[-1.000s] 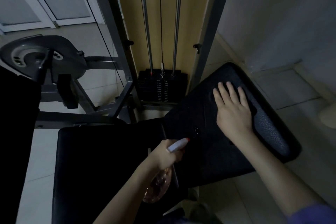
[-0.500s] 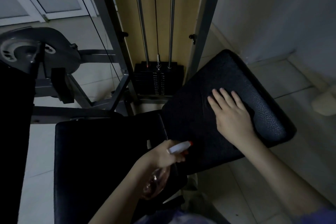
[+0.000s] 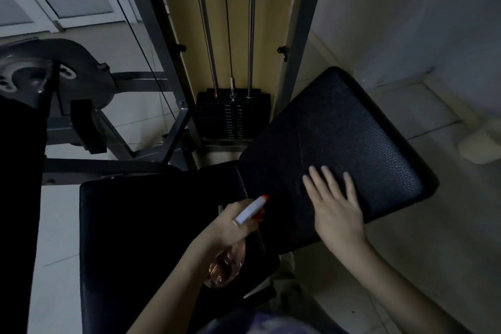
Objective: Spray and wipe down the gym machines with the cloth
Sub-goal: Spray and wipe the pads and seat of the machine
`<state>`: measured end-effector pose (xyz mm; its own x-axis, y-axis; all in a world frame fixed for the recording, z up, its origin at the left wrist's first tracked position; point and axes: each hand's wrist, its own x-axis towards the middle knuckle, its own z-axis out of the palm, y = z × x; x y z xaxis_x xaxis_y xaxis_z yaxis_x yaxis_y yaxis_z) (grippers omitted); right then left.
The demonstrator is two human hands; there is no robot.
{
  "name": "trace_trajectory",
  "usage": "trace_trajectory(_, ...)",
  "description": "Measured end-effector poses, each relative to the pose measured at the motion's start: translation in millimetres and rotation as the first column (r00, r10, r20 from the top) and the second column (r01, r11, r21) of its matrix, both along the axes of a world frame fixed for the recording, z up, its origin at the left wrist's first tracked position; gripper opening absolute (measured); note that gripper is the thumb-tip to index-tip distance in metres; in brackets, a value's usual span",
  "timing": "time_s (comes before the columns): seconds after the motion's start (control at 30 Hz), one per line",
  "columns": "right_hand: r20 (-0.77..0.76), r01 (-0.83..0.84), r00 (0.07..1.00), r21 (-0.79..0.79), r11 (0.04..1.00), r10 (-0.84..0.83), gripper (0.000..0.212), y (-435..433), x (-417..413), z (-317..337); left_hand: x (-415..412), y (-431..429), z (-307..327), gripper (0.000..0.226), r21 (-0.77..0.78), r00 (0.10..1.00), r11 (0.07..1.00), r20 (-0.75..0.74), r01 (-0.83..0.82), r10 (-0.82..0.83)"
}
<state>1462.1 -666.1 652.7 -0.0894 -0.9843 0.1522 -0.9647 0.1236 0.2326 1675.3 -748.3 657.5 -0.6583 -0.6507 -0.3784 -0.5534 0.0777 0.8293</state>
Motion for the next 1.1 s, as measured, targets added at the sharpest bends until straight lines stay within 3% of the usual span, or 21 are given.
trace_trajectory(0.13, -0.05, 0.123, 0.991, -0.074, 0.99, -0.126, 0.06, -12.6, 10.4, -3.7, 3.7, 2.3, -1.1, 0.044, 0.022, 0.999, 0.999, 0.011, -0.031, 0.031)
trace_trajectory(0.2, -0.093, 0.026, 0.995, 0.046, 0.999, -0.022, 0.062, -12.3, 23.2, -23.6, 4.7, 4.7, -0.9, 0.046, 0.044, 0.999, 0.998, 0.003, -0.043, 0.043)
trace_trajectory(0.3, -0.081, -0.144, 0.98, 0.333, 0.932, 0.18, 0.072, 2.4, 38.1, -48.2, 7.7, 5.4, -2.0, 0.06, 0.062, 0.999, 0.997, 0.009, -0.054, 0.053)
trace_trajectory(0.37, -0.013, -0.174, 0.982, 0.3, 0.938, 0.187, 0.07, 14.2, 35.8, -45.8, 9.3, 4.8, -3.0, 0.056, 0.078, 0.996, 0.993, -0.004, -0.091, 0.092)
trace_trajectory(0.47, -0.016, -0.179, 0.984, 0.064, 0.982, 0.18, 0.047, 24.7, 18.0, -31.0, 11.6, 4.3, -1.5, 0.061, 0.056, 0.993, 0.991, 0.017, -0.118, 0.117)
trace_trajectory(0.53, 0.015, -0.131, 0.991, -0.036, 0.991, 0.132, 0.042, 14.8, 12.3, -25.1, 13.2, 4.6, -2.7, 0.063, 0.052, 0.992, 0.99, 0.019, -0.129, 0.128)
trace_trajectory(0.63, 0.034, -0.121, 0.992, 0.01, 0.993, 0.121, 0.043, 0.3, 23.0, -35.3, 12.1, 6.3, -4.5, 0.065, 0.064, 0.989, 0.987, 0.046, -0.144, 0.141)
trace_trajectory(0.7, 0.04, -0.236, 0.972, 0.136, 0.962, 0.232, 0.042, 6.0, 32.5, -49.3, 11.7, 8.4, -4.7, 0.057, 0.077, 0.986, 0.985, 0.063, -0.156, 0.151)
trace_trajectory(0.77, 0.075, -0.263, 0.965, 0.263, 0.928, 0.252, 0.056, 17.3, 32.2, -50.6, 12.6, 8.1, -4.6, 0.05, 0.092, 0.984, 0.982, 0.074, -0.167, 0.161)
trace_trajectory(0.83, 0.085, -0.247, 0.969, 0.243, 0.938, 0.233, 0.057, 19.4, 22.4, -40.3, 14.0, 7.2, -5.8, 0.041, 0.102, 0.979, 0.976, 0.077, -0.195, 0.187)
trace_trajectory(0.9, 0.054, -0.213, 0.977, 0.106, 0.971, 0.208, 0.046, 6.3, 11.0, -27.0, 15.2, 6.3, -6.7, 0.041, 0.102, 0.977, 0.973, 0.072, -0.206, 0.199)
trace_trajectory(0.97, -0.006, -0.128, 0.992, 0.034, 0.991, 0.128, 0.05, -20.5, 4.9, -13.9, 16.7, 6.2, -6.2, 0.042, 0.106, 0.978, 0.974, 0.075, -0.2, 0.192)
trace_trajectory(1.03, -0.068, -0.085, 0.993, 0.104, 0.991, 0.093, 0.059, -47.0, 12.6, -8.9, 18.8, 5.7, -7.7, 0.046, 0.123, 0.975, 0.968, 0.067, -0.218, 0.211)
trace_trajectory(1.1, -0.084, -0.163, 0.978, 0.254, 0.953, 0.189, 0.063, -62.6, 30.0, -18.9, 20.0, 5.0, -7.8, 0.055, 0.117, 0.972, 0.966, 0.069, -0.231, 0.224)
